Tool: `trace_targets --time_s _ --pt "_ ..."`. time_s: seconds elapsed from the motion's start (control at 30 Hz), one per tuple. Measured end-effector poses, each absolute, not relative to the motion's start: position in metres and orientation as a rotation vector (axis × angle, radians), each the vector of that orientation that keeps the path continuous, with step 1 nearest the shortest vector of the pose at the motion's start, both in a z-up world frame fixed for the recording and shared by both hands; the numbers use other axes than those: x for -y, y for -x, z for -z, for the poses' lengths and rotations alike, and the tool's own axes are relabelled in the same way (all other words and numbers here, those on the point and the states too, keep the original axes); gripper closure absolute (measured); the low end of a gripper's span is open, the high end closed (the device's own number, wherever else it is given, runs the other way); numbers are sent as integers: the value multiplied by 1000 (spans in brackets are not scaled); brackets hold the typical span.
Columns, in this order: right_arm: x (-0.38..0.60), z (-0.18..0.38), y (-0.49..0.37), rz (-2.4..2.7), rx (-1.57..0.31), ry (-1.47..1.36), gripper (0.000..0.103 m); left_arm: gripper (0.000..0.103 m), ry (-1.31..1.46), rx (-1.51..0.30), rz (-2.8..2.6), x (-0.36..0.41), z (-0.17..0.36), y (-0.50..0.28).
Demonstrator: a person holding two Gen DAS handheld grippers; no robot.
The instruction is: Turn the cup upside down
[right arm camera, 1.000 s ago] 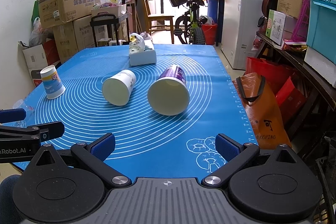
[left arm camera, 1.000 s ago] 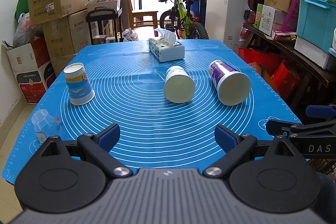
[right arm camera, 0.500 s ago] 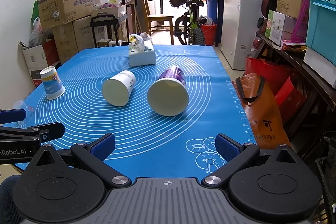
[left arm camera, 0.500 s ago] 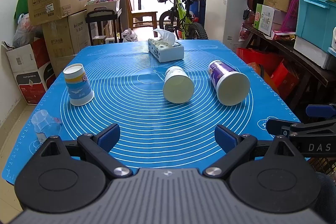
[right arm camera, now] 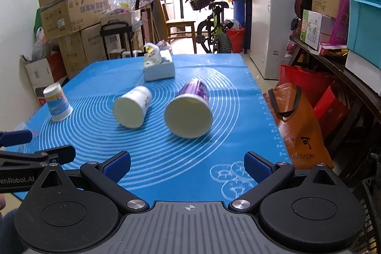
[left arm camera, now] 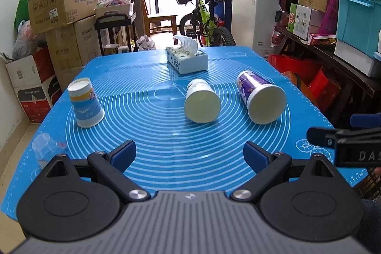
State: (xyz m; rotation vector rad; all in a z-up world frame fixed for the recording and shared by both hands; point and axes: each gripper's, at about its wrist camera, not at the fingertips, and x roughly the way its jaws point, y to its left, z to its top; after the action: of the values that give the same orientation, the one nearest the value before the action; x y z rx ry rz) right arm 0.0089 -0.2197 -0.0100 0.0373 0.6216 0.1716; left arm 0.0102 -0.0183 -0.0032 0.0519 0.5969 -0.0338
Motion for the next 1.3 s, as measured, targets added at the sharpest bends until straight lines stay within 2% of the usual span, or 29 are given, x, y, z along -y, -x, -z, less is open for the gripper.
trace_targets --time_s 0.53,0.87,1.3 --pt "248 -20 -70 -125 -526 -101 2 7 -75 -562 7 23 0 -80" --pt "261 -13 -112 -91 -535 -128 2 7 -36 -569 -4 33 3 -136" --pt "262 4 -132 -61 -568 -134 2 9 -70 -757 -37 40 40 -192"
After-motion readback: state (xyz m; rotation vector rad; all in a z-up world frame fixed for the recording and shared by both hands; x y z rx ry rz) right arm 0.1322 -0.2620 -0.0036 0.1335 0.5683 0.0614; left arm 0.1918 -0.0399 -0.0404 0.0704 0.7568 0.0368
